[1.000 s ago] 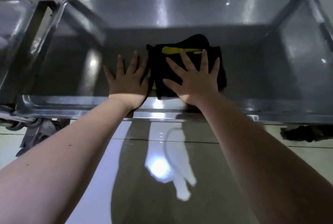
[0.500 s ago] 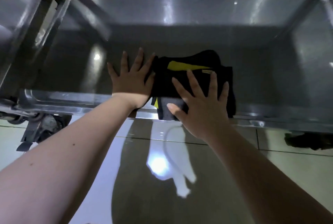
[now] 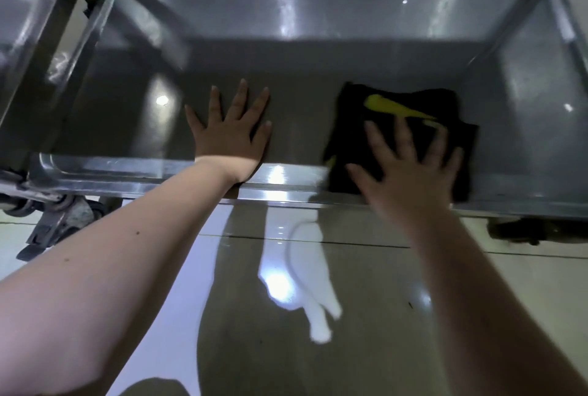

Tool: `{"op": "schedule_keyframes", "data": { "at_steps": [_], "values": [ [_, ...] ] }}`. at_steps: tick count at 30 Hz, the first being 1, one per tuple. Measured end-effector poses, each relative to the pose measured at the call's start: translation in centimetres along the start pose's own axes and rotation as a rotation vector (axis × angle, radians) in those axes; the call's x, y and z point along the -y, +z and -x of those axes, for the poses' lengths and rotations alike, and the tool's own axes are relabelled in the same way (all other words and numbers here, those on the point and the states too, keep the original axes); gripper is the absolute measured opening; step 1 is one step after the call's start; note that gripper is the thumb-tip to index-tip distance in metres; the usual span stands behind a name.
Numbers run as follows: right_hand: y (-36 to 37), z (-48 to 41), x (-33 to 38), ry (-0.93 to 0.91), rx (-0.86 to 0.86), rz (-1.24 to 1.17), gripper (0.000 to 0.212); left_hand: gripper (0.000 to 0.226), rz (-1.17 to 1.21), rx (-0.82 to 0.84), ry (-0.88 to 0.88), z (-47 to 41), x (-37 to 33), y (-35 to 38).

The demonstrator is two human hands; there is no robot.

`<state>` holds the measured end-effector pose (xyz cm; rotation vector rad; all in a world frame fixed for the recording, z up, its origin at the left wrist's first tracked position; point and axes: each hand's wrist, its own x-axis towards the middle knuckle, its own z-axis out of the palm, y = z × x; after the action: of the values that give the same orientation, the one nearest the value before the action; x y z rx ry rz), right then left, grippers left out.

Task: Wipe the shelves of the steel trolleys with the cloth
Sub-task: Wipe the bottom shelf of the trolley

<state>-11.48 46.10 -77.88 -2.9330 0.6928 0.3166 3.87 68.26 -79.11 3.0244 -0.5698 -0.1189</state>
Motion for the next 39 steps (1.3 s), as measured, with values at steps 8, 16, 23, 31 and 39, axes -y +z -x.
{"op": "schedule_keyframes", "data": {
  "at_steps": [8,16,23,31,39],
  "values": [
    [0.9,0.5,2.7,-0.208,-0.064,-0.009,0.071,0.054,0.031,0.025,0.006,0.0,0.7,-0.1],
    [-1.0,0.7,-1.4,0.030,0.106,0.036,0.074,0.054,0.032,0.106,-0.008,0.8,0.2,-0.9],
    [-0.2,1.1,12.5,-0.126,0.106,-0.429,0.070,0.052,0.246,0.050,-0.137,-0.2,1.4,-3.6],
    [0.1,0.2,3.1,0.092,-0.043,-0.259,0.057,0.062,0.115,0.057,0.087,4.4,-10.2,-0.3],
    [1.2,-0.4,3.7,0.049,-0.004,-0.047,0.059,0.066,0.009,0.101,0.002,-3.5,0.2,-1.9]
  ]
}}
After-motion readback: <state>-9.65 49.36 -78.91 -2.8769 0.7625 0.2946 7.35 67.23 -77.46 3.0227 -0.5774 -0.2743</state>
